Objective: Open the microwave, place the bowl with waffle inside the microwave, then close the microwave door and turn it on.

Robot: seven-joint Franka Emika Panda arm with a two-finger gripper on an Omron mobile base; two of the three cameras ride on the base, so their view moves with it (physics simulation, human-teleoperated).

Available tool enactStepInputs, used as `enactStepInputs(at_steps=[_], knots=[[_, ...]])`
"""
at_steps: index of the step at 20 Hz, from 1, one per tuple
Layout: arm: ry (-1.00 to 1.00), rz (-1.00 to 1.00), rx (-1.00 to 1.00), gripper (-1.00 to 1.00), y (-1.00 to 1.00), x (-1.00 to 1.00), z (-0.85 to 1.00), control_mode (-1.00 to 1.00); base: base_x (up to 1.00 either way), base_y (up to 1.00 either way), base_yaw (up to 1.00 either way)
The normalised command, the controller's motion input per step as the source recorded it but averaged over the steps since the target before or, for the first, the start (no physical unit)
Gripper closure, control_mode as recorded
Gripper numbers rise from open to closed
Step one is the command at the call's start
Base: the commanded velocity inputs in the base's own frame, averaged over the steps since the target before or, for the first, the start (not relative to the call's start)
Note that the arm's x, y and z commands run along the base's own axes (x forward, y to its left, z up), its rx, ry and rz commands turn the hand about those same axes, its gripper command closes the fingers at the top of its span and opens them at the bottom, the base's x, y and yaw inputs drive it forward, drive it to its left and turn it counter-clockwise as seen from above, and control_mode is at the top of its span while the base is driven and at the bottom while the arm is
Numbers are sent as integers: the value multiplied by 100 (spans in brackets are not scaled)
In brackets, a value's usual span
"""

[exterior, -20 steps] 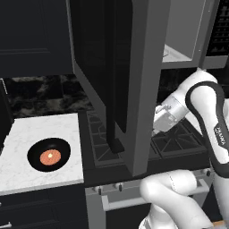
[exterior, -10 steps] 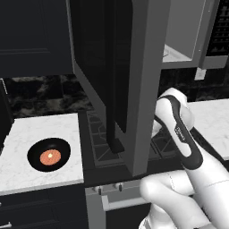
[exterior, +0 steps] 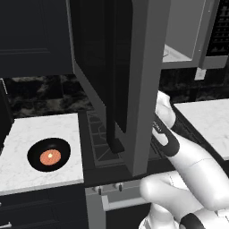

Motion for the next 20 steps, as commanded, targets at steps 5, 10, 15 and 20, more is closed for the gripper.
enactStepInputs(at_steps=[5,10,15,20], knots=[[6,-8,-8,-100,0,73,-30,-100,0,0,0],[5,-6,-11,-100,0,57,-20,-100,0,0,0],[1,-3,-3,-100,7,52,-35,-100,0,0,0],[0,0,0,-100,15,65,-48,-100,0,0,0]])
